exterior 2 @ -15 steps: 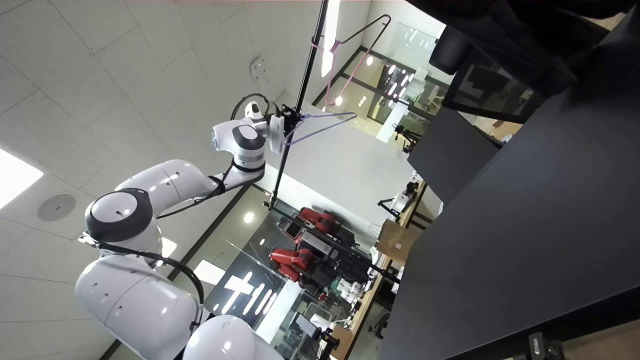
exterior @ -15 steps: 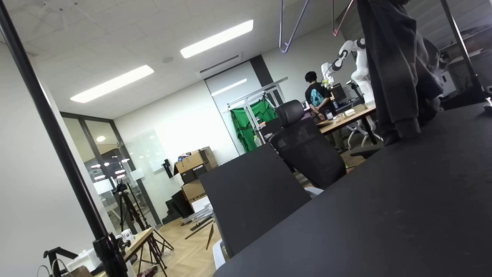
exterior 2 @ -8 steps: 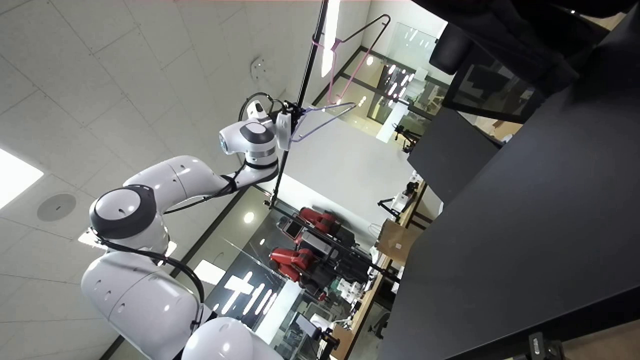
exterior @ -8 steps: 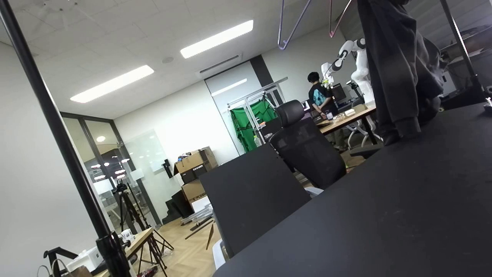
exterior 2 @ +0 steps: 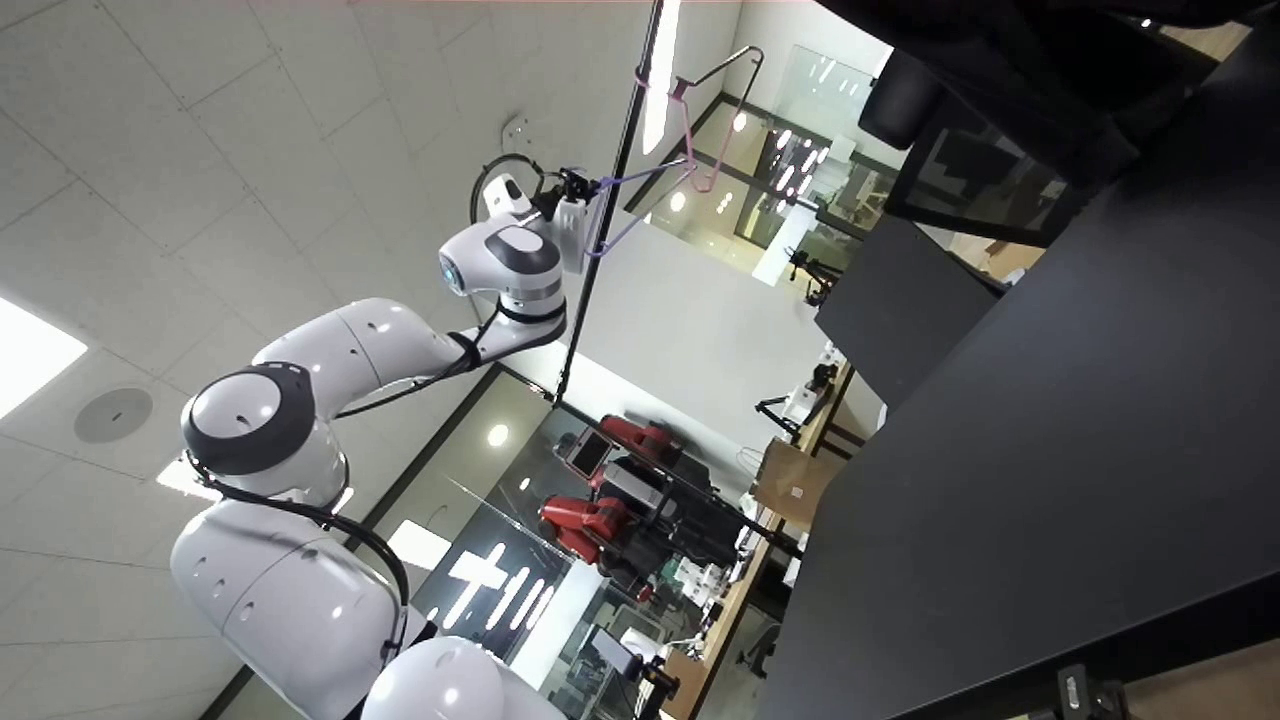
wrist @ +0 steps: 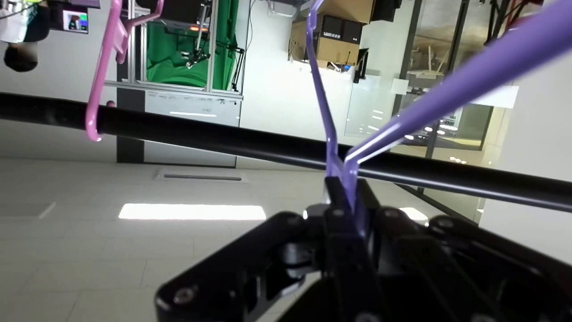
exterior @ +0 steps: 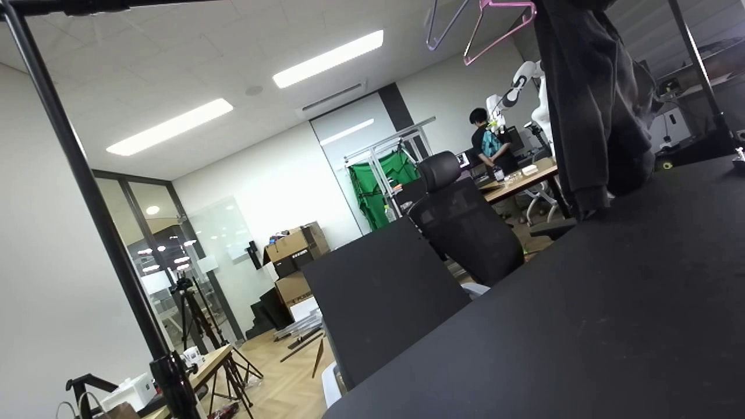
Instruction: Unhang the blue coat hanger and put it on the table
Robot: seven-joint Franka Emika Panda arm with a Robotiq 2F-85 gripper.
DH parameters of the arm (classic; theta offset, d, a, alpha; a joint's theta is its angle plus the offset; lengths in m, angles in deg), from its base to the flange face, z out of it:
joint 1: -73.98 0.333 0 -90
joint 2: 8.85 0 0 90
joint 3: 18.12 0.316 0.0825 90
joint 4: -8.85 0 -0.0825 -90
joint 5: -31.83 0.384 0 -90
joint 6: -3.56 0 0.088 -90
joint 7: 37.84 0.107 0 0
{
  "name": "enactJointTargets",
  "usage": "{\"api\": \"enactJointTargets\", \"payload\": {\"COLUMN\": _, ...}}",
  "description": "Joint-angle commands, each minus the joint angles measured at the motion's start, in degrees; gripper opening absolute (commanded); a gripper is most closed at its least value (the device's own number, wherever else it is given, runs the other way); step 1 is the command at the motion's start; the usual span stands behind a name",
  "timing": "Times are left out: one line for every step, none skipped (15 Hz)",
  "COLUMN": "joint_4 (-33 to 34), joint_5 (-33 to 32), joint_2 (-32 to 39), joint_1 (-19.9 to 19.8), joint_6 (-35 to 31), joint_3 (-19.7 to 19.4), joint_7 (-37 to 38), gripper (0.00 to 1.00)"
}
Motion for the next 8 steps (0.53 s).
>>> {"api": "enactJointTargets", "payload": {"joint_4": -1.6, "joint_5": 2.4, "joint_2": -2.8, "joint_1": 1.2, "joint_6": 5.6, "joint_3": 1.3, "joint_7": -2.2, "gripper": 0.02}}
{"api": "enactJointTargets", "payload": {"joint_4": -2.3, "joint_5": 1.9, "joint_2": -4.1, "joint_1": 1.7, "joint_6": 10.1, "joint_3": 1.7, "joint_7": -3.2, "gripper": 0.02}}
{"api": "enactJointTargets", "payload": {"joint_4": -3.2, "joint_5": 1.8, "joint_2": -5.1, "joint_1": 2.3, "joint_6": 14.2, "joint_3": 2.4, "joint_7": -3.9, "gripper": 0.02}}
{"api": "enactJointTargets", "payload": {"joint_4": -3.8, "joint_5": -0.6, "joint_2": -5.5, "joint_1": 2.3, "joint_6": 17.0, "joint_3": 2.4, "joint_7": -2.6, "gripper": 0.02}}
{"api": "enactJointTargets", "payload": {"joint_4": -4.8, "joint_5": 0.1, "joint_2": -6.2, "joint_1": 2.9, "joint_6": 20.7, "joint_3": 3.1, "joint_7": -3.4, "gripper": 0.02}}
{"api": "enactJointTargets", "payload": {"joint_4": -6.1, "joint_5": 0.1, "joint_2": -6.8, "joint_1": 3.2, "joint_6": 23.1, "joint_3": 3.4, "joint_7": -3.3, "gripper": 0.02}}
{"api": "enactJointTargets", "payload": {"joint_4": -6.9, "joint_5": 1.2, "joint_2": -7.3, "joint_1": 3.6, "joint_6": 25.7, "joint_3": 3.8, "joint_7": -4.4, "gripper": 0.02}}
{"api": "enactJointTargets", "payload": {"joint_4": -7.9, "joint_5": -0.2, "joint_2": -7.4, "joint_1": 3.6, "joint_6": 27.1, "joint_3": 3.9, "joint_7": -3.4, "gripper": 0.02}}
